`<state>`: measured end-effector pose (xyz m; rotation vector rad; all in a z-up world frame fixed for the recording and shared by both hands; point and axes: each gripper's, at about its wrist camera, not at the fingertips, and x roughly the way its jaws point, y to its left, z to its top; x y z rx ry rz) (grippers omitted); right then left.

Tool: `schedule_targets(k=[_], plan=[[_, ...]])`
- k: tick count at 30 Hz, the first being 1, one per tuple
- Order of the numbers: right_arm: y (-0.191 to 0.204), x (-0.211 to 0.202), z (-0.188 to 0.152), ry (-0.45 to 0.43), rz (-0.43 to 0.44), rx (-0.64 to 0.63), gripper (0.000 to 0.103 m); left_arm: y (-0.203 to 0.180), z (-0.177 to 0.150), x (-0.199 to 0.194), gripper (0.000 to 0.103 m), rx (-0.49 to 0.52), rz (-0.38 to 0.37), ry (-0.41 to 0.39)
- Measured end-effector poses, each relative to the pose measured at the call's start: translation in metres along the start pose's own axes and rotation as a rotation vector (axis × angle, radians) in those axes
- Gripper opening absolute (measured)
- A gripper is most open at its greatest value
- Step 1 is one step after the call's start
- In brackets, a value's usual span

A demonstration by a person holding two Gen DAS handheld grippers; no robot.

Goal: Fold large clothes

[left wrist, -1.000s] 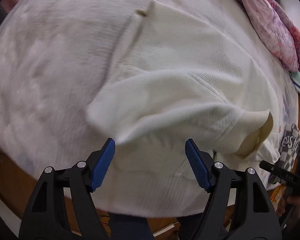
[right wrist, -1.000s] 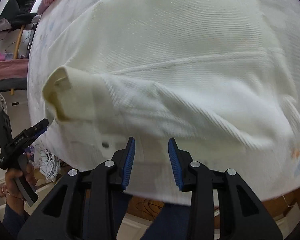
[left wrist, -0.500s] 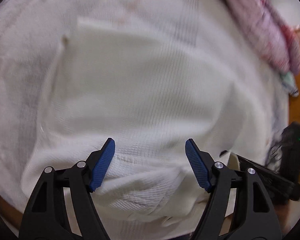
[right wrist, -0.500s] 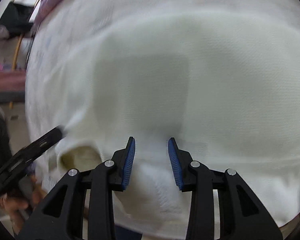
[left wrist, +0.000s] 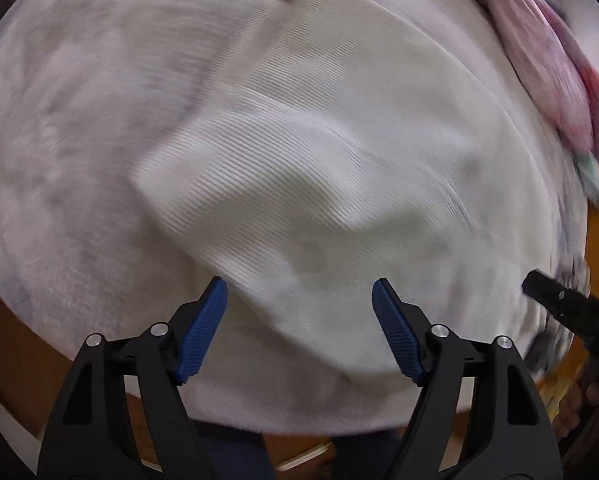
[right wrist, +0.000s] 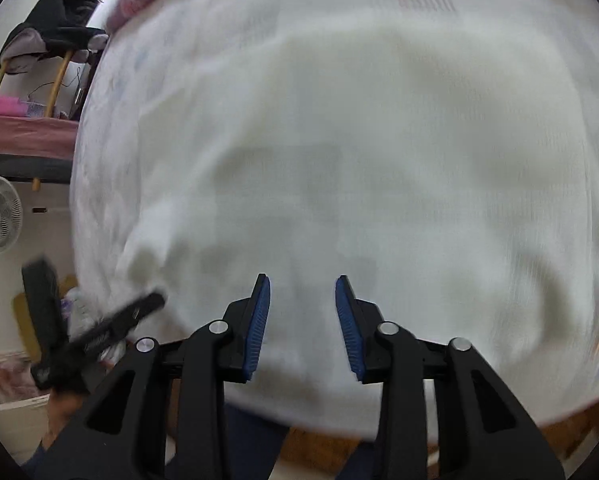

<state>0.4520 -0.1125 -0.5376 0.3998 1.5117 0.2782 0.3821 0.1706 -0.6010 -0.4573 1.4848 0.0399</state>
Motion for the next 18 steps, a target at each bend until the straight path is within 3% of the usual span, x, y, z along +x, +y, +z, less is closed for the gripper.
schedule_targets(k=[1, 5, 9, 11, 14, 18], plan=[[0.003, 0.003, 0.020, -0.054, 0.003, -0.002, 0.010, 0.010, 0.006, -0.001, 0.077, -0.061, -0.018, -0.021], [0.023, 0.023, 0.082, -0.132, -0.043, -0.045, 0.003, 0.032, 0.021, -0.005, 0.080, -0.135, 0.009, -0.093], [0.015, 0.081, 0.122, -0.060, -0.155, -0.046, 0.001, 0.056, 0.017, -0.009, 0.082, -0.177, -0.029, -0.106], [0.000, 0.099, 0.123, -0.046, -0.153, -0.011, 0.000, 0.069, 0.008, -0.004, 0.083, -0.201, -0.046, -0.091], [-0.003, 0.092, 0.110, -0.054, -0.138, 0.040, 0.000, 0.081, -0.002, 0.002, 0.083, -0.207, -0.060, -0.069], [0.002, 0.091, 0.043, 0.020, -0.136, 0.064, 0.000, 0.088, -0.013, 0.017, 0.083, -0.212, -0.119, -0.029]])
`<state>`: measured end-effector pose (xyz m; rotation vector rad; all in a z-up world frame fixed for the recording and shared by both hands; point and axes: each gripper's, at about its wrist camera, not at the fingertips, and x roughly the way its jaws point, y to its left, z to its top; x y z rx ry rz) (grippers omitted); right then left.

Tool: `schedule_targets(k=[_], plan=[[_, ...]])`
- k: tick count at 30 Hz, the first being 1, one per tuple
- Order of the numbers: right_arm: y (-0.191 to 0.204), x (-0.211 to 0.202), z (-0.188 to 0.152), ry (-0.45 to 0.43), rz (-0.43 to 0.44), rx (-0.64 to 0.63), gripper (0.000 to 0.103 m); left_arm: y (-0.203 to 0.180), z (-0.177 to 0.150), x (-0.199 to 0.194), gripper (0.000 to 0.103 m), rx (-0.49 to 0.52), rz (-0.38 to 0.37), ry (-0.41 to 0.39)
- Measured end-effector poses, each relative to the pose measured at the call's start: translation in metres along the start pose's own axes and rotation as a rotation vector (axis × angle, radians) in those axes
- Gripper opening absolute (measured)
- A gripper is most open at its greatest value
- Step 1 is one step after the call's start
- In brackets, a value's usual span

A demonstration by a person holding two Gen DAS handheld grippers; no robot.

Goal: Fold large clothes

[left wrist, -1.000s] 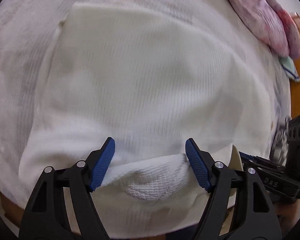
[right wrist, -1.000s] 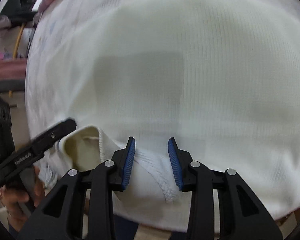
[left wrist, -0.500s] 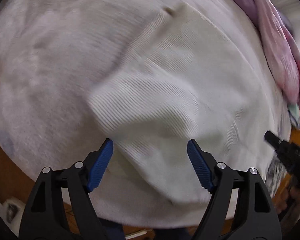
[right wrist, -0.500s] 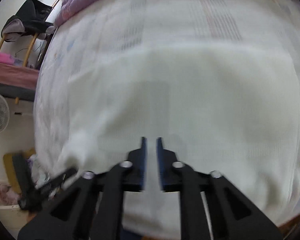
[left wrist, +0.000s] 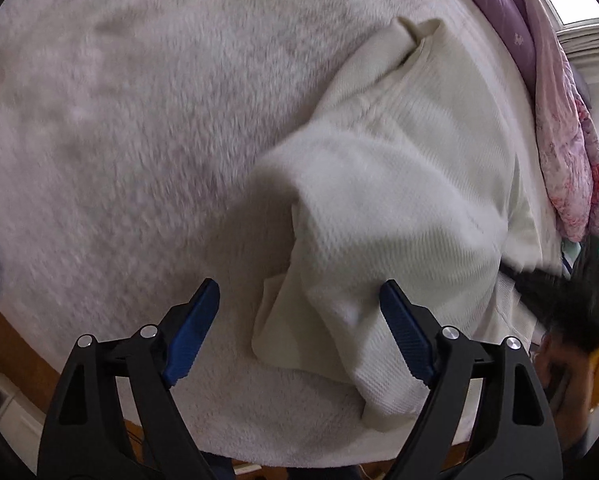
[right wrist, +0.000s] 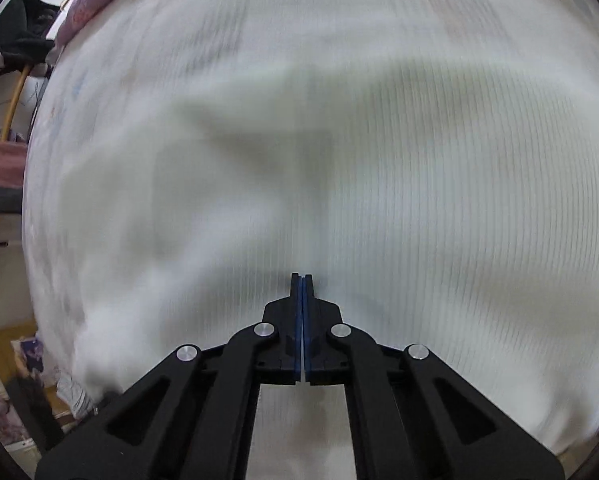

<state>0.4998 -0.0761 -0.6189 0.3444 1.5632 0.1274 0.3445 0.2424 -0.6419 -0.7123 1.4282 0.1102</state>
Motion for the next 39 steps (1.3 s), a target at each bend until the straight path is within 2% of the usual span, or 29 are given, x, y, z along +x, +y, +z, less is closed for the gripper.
schedule_targets(k=[4, 11, 16, 19, 20, 22, 23, 24, 26, 27, 31, 33, 37, 39], plan=[[-0.002, 0.003, -0.057, -0.026, -0.039, 0.006, 0.000, 0.007, 0.003, 0.012, 0.083, 0.020, -0.025, 0.019], [-0.004, 0.015, -0.062, -0.077, -0.071, 0.025, 0.000, 0.001, 0.017, 0.027, 0.083, 0.107, -0.064, 0.048], [-0.005, 0.010, -0.089, -0.061, -0.024, 0.060, 0.001, -0.006, 0.018, 0.029, 0.078, 0.142, -0.076, 0.048], [-0.013, 0.021, -0.099, -0.070, 0.007, 0.036, 0.001, -0.003, 0.015, 0.027, 0.065, 0.117, -0.099, 0.033], [-0.015, 0.021, -0.097, -0.065, 0.025, 0.036, 0.001, -0.003, 0.011, 0.027, 0.055, 0.121, -0.107, 0.030], [-0.016, 0.016, -0.097, -0.063, 0.047, 0.011, 0.003, -0.009, 0.004, 0.024, 0.050, 0.151, -0.082, 0.015], [-0.016, 0.011, -0.098, -0.070, 0.045, -0.014, 0.003, -0.011, 0.003, 0.024, 0.042, 0.154, -0.082, 0.011], [-0.016, 0.004, -0.100, -0.084, 0.040, -0.046, 0.008, -0.010, 0.003, 0.023, 0.030, 0.142, -0.096, 0.018], [-0.013, -0.007, -0.105, -0.114, 0.069, -0.105, 0.018, -0.012, 0.001, 0.019, 0.017, 0.130, -0.120, 0.029], [-0.008, -0.012, -0.109, -0.131, 0.087, -0.140, 0.025, -0.014, 0.000, 0.013, 0.014, 0.135, -0.130, 0.023], [0.028, -0.026, -0.131, -0.197, 0.159, -0.317, 0.052, -0.025, 0.002, -0.010, 0.013, 0.124, -0.159, 0.010], [0.027, -0.037, -0.146, -0.225, 0.197, -0.378, 0.056, -0.030, 0.002, -0.018, 0.012, 0.102, -0.191, 0.014], [0.056, -0.030, -0.165, -0.233, 0.260, -0.489, 0.063, -0.037, 0.000, -0.033, 0.012, 0.105, -0.229, 0.008], [0.076, -0.023, -0.164, -0.233, 0.272, -0.535, 0.064, -0.038, 0.000, -0.038, 0.012, 0.103, -0.244, 0.011]])
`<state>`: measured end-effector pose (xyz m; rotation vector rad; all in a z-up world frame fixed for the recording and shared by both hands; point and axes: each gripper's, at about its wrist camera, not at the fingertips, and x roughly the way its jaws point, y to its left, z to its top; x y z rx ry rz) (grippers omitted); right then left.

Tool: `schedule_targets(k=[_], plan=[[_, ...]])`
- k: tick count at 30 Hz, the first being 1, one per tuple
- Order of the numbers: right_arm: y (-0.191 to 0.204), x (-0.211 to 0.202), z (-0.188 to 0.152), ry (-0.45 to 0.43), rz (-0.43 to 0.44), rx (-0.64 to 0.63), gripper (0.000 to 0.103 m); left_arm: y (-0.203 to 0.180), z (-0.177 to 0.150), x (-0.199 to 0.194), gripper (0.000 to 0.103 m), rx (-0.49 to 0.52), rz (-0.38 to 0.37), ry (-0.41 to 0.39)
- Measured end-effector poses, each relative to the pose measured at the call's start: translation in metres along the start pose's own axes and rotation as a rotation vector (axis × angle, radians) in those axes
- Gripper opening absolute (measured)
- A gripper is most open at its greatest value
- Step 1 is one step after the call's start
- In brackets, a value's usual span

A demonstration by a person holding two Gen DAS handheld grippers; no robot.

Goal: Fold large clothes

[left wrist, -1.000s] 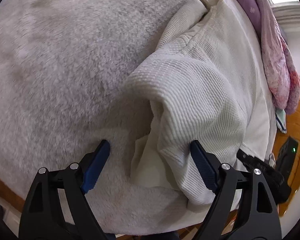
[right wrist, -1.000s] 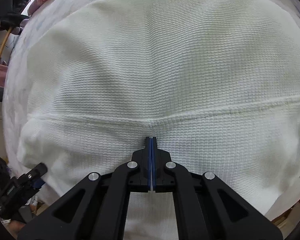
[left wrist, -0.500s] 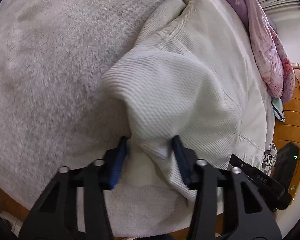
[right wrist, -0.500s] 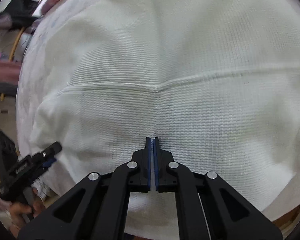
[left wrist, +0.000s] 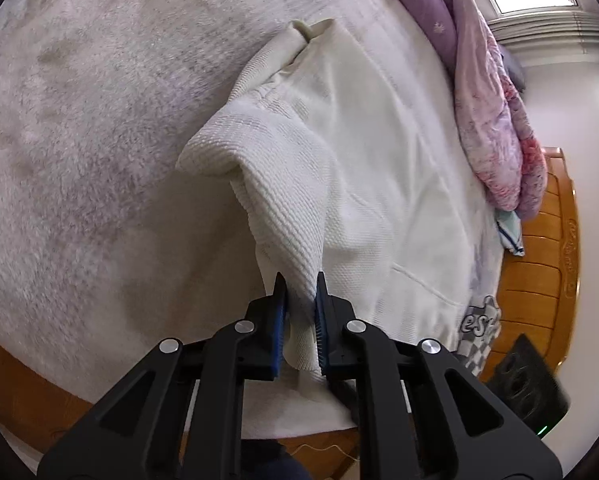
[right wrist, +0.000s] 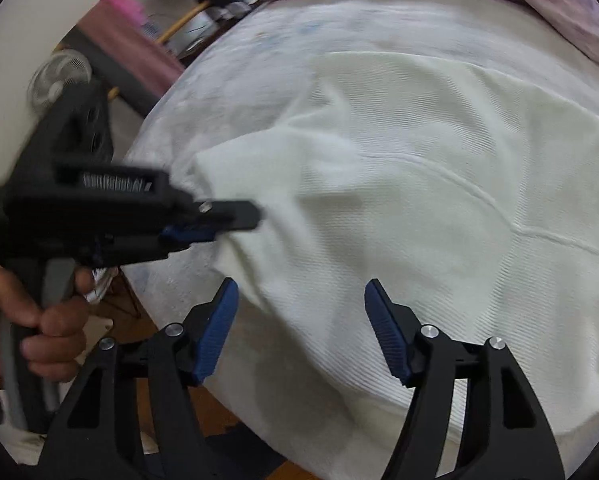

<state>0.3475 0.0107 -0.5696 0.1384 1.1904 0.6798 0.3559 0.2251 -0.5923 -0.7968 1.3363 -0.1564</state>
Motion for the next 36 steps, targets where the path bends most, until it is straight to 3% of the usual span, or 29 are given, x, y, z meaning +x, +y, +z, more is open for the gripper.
schedule_targets(k=[8, 11, 12, 13, 14, 16, 18, 21, 24, 26, 27, 31, 34, 36], plan=[[0.014, 0.021, 0.014, -0.023, -0.032, -0.005, 0.068, -0.021, 0.005, 0.005, 0.012, 0.018, -0.010, 0.015], [0.014, 0.029, 0.020, -0.035, -0.062, -0.001, 0.064, -0.023, 0.007, 0.004, 0.012, 0.024, -0.012, 0.018], [0.015, 0.031, 0.021, -0.041, -0.073, -0.009, 0.055, -0.025, 0.008, 0.004, 0.012, 0.030, -0.006, 0.016], [0.014, 0.033, 0.022, -0.034, -0.099, -0.017, 0.030, -0.027, 0.008, 0.003, 0.013, 0.036, -0.015, 0.016], [0.013, 0.040, 0.026, -0.012, -0.102, 0.000, 0.018, -0.031, 0.008, 0.000, 0.013, 0.047, -0.047, 0.013], [0.005, 0.042, 0.030, 0.002, -0.091, 0.046, 0.015, -0.041, 0.008, -0.012, 0.019, 0.070, -0.091, -0.017], [-0.001, 0.038, 0.033, 0.001, -0.058, 0.094, 0.014, -0.056, 0.005, -0.032, 0.038, 0.127, -0.088, -0.075], [-0.022, 0.014, 0.032, -0.053, 0.049, 0.246, 0.013, -0.068, -0.006, -0.064, 0.053, 0.133, -0.047, -0.227], [-0.055, -0.025, 0.027, -0.162, 0.168, 0.433, 0.013, -0.076, -0.017, -0.076, 0.056, 0.117, 0.012, -0.331], [-0.076, -0.057, 0.022, -0.253, 0.220, 0.529, 0.013, -0.090, -0.022, -0.069, 0.056, 0.165, 0.118, -0.358], [-0.088, -0.075, 0.018, -0.302, 0.237, 0.566, 0.013, -0.099, -0.025, -0.059, 0.056, 0.186, 0.160, -0.344], [-0.137, -0.141, -0.014, -0.482, 0.257, 0.716, 0.013, -0.128, -0.039, -0.017, 0.058, 0.246, 0.174, -0.293], [-0.176, -0.178, -0.053, -0.588, 0.211, 0.849, 0.013, -0.143, -0.057, 0.025, 0.058, 0.285, 0.147, -0.218], [-0.201, -0.192, -0.084, -0.613, 0.159, 0.924, 0.012, -0.154, -0.069, 0.052, 0.067, 0.280, 0.144, -0.170]])
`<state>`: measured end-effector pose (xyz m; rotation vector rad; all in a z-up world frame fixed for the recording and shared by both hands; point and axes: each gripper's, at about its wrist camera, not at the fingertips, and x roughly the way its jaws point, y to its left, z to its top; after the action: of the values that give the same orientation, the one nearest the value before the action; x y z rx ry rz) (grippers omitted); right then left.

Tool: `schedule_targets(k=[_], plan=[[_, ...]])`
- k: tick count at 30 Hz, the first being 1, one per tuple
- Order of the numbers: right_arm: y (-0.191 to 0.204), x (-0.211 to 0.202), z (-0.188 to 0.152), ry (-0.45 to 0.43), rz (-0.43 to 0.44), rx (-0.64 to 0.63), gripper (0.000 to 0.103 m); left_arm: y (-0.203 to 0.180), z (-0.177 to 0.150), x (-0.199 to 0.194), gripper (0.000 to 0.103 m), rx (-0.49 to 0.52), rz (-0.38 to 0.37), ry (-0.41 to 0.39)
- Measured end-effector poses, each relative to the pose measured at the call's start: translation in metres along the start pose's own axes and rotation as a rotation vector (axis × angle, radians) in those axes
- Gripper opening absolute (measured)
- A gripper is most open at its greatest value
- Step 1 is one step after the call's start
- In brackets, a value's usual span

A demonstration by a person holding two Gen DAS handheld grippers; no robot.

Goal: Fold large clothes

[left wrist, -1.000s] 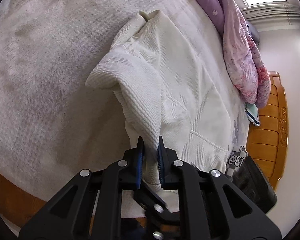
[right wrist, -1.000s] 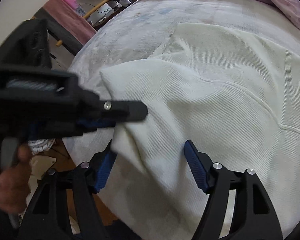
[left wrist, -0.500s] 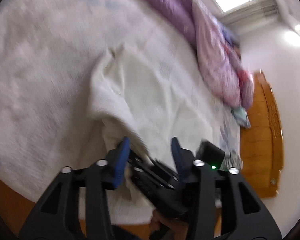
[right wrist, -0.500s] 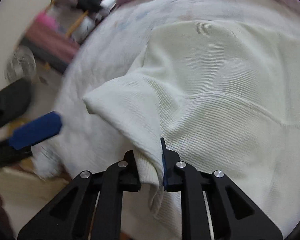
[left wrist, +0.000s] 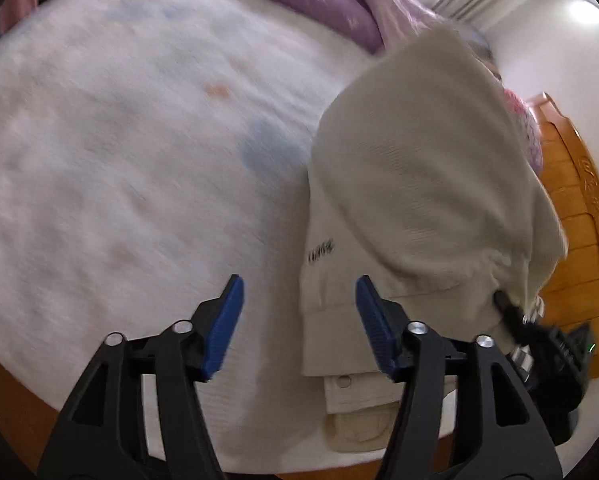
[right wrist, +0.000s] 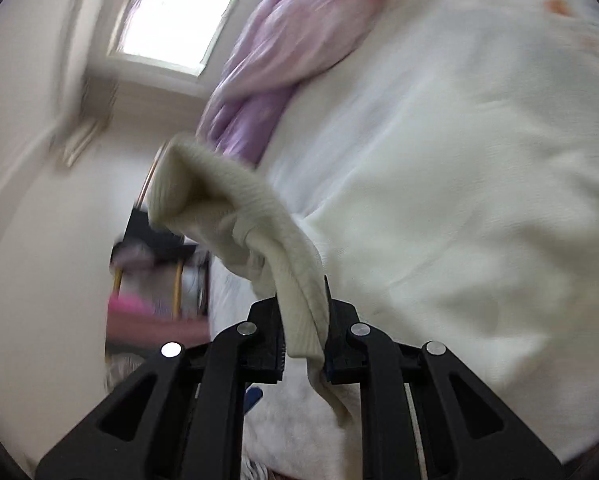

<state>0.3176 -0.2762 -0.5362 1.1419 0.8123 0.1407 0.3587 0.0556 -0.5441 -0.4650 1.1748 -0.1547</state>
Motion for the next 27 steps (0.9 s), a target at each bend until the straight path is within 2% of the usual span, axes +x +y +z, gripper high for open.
schedule_targets(k=[2, 5, 8, 10, 12, 14, 17, 18, 20, 23, 25, 26, 27], plan=[[-0.032, -0.015, 0.005, -0.022, -0.080, 0.050, 0.012, -0.018, -0.011, 0.022, 0.072, 0.026, -0.013, 0.042], [-0.083, -0.014, 0.006, 0.015, -0.206, 0.123, 0.014, -0.037, -0.027, 0.054, 0.078, 0.063, 0.022, 0.093], [-0.109, -0.018, 0.010, 0.029, -0.252, 0.187, 0.026, -0.040, -0.038, 0.082, 0.078, 0.025, 0.045, 0.171], [-0.107, -0.026, 0.017, 0.048, -0.259, 0.174, 0.030, -0.042, -0.042, 0.094, 0.078, 0.017, 0.072, 0.214], [-0.100, -0.029, 0.022, 0.079, -0.299, 0.123, 0.030, -0.046, -0.048, 0.099, 0.080, 0.042, 0.102, 0.206], [-0.093, -0.041, 0.028, 0.085, -0.363, 0.072, 0.030, -0.048, -0.048, 0.101, 0.080, 0.051, 0.101, 0.210], [-0.071, -0.058, 0.040, 0.061, -0.432, -0.073, 0.032, -0.047, -0.049, 0.100, 0.080, 0.038, 0.088, 0.211], [-0.066, -0.060, 0.042, 0.049, -0.428, -0.116, 0.036, -0.049, -0.049, 0.099, 0.080, 0.039, 0.087, 0.216], [-0.050, -0.054, 0.047, 0.039, -0.389, -0.186, 0.038, -0.050, -0.048, 0.098, 0.081, 0.059, 0.084, 0.220], [-0.037, -0.022, 0.053, 0.095, -0.325, -0.244, 0.038, -0.051, -0.044, 0.099, 0.081, 0.071, 0.070, 0.232], [-0.042, 0.005, 0.052, 0.172, -0.289, -0.240, 0.035, -0.052, -0.043, 0.100, 0.081, 0.070, 0.058, 0.244], [-0.051, 0.023, 0.050, 0.238, -0.329, -0.223, 0.035, -0.052, -0.042, 0.101, 0.081, 0.069, 0.052, 0.243], [-0.062, 0.037, 0.045, 0.307, -0.380, -0.223, 0.025, -0.056, -0.041, 0.102, 0.081, 0.064, 0.055, 0.239]])
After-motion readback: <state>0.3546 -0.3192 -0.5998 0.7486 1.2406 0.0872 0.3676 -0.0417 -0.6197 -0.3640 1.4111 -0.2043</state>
